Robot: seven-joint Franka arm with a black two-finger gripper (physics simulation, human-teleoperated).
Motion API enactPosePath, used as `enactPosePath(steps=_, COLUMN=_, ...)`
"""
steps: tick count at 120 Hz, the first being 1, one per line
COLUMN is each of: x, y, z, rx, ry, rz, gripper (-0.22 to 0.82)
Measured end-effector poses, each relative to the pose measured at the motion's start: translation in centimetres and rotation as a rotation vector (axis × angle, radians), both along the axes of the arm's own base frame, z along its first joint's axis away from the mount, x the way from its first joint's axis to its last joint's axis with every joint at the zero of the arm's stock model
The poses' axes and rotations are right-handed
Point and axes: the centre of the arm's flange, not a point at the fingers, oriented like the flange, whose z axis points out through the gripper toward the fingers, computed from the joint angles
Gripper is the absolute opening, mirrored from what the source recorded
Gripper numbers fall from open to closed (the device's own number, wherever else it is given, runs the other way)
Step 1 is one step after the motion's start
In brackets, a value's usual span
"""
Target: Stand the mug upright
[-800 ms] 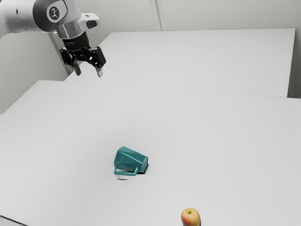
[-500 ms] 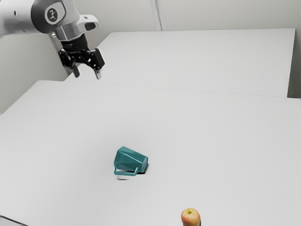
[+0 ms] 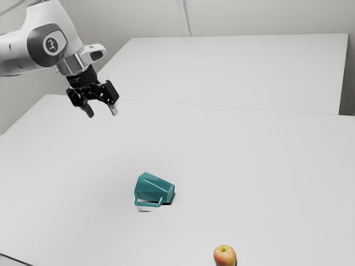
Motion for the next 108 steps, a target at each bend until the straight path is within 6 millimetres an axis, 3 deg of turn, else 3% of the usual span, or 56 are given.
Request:
enactPosePath(steps=66, x=-3.2, y=2.2, z=-11.4, rx=-0.307, ry=-0.056, rz=0.078, gripper=0.59)
enactPosePath(steps=92, x=-4.7, y=2.7, z=-14.3, rx=-0.422, ry=-0.09, rz=0.094, gripper=0.59)
enactPosePath(steps=108, x=-6.2, y=2.9, z=-17.0, rx=-0.5, ry=-0.093, rz=0.11, gripper=0.59)
